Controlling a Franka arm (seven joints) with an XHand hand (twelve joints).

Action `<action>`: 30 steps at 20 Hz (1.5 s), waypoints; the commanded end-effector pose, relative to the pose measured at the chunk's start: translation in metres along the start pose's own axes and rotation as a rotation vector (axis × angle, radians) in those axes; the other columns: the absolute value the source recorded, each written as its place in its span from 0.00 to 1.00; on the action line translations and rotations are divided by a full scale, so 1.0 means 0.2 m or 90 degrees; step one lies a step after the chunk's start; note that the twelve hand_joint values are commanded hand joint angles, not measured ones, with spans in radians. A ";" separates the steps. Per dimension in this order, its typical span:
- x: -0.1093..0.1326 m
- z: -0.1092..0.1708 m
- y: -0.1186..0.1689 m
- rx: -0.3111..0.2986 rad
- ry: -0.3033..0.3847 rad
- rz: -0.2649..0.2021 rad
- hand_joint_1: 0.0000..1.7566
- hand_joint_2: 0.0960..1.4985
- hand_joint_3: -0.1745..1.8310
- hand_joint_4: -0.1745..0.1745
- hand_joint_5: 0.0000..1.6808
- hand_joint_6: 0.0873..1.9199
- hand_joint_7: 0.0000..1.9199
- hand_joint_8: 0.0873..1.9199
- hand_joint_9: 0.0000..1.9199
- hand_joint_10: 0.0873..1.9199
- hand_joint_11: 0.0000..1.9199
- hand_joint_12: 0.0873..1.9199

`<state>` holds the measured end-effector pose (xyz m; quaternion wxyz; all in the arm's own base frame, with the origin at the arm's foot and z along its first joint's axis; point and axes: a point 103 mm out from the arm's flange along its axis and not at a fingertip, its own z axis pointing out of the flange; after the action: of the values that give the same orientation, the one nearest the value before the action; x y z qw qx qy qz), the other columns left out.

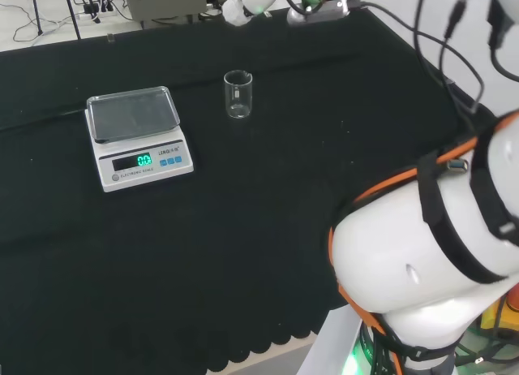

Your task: Pick up the beaker.

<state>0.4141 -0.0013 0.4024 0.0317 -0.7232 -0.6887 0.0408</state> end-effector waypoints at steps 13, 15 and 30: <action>-0.34 0.46 0.89 0.046 0.016 -0.043 0.37 0.45 0.18 0.59 0.00 0.00 0.00 0.06 0.00 0.34 0.00 0.30; -0.36 0.50 0.93 0.050 0.015 -0.049 0.37 0.45 0.18 0.60 0.00 0.00 0.00 0.05 0.00 0.34 0.00 0.30; -0.40 0.83 1.25 0.079 0.057 -0.033 0.37 0.45 0.18 0.61 0.00 0.00 0.00 0.05 0.00 0.34 0.00 0.29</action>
<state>0.6171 -0.0911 0.2433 0.0898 -0.7028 -0.7031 0.0602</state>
